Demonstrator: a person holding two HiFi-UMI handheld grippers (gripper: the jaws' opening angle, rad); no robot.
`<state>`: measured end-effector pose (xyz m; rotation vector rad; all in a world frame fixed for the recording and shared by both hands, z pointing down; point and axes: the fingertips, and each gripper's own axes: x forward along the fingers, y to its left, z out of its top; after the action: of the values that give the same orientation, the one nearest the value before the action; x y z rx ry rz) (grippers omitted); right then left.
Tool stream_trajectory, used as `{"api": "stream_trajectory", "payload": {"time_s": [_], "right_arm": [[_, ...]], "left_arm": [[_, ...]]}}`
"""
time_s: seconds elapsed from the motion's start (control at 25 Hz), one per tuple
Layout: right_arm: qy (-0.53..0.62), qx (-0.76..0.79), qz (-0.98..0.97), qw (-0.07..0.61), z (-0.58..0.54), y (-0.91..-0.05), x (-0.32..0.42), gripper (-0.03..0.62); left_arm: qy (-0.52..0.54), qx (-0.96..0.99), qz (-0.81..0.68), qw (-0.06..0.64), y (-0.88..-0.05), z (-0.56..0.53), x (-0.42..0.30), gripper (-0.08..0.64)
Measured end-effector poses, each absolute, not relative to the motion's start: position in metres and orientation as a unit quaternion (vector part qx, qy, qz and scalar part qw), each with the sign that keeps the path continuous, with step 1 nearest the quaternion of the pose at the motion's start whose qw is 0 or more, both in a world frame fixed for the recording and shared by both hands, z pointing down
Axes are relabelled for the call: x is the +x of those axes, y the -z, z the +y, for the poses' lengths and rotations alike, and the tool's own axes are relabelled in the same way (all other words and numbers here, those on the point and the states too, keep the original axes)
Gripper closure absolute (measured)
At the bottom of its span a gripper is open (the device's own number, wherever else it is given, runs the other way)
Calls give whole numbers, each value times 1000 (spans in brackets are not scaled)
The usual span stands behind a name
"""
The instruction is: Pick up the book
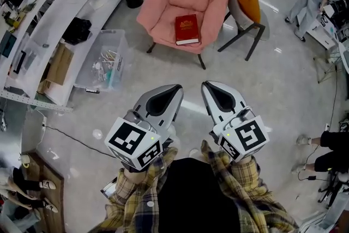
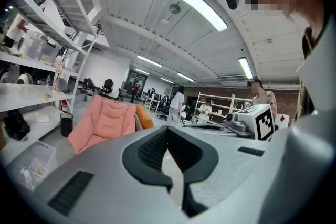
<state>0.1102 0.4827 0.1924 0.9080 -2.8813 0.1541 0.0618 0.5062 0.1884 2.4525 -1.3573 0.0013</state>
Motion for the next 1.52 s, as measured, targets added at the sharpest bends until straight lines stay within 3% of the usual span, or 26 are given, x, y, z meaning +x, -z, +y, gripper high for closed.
{"api": "stream_trajectory", "payload": {"time_s": [0.52,1.52], "right_arm": [[-81,352,-930,74,436,-217,79,577],[-55,319,-944,61,215,-201,107,577]], "left_arm": [[-20,870,-451,199,-217,462,6,556],[-7,864,-477,159,-191,234,39,557]]}}
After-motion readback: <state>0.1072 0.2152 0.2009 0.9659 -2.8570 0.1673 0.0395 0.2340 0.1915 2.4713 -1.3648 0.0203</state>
